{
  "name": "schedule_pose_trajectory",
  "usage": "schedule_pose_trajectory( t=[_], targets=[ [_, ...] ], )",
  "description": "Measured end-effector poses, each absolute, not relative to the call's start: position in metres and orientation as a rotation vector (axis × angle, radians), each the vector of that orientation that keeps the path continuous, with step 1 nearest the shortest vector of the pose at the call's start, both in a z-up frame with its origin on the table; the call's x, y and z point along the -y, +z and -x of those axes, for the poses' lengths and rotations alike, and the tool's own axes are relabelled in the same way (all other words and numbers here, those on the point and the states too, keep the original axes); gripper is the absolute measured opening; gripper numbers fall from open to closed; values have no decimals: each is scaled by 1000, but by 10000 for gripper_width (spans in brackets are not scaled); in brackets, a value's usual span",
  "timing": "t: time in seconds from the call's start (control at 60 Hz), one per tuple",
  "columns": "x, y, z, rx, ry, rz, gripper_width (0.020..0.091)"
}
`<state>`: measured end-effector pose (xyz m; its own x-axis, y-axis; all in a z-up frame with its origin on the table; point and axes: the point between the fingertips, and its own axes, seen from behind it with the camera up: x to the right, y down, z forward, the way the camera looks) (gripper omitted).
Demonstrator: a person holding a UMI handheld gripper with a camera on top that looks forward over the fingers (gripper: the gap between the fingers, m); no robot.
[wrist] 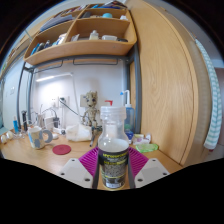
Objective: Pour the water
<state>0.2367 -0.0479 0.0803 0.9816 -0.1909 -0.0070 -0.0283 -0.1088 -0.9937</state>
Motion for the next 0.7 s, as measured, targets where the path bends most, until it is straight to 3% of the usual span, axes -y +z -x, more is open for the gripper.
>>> schedule_pose_trajectory(
  t=[0.183,0.433,0.7],
  targets=[
    [46,81,-236,-149,-156,1683,267],
    [46,80,-227,-90,-175,1703,261],
    [3,115,-194,260,-446,1691,262]
  ],
)
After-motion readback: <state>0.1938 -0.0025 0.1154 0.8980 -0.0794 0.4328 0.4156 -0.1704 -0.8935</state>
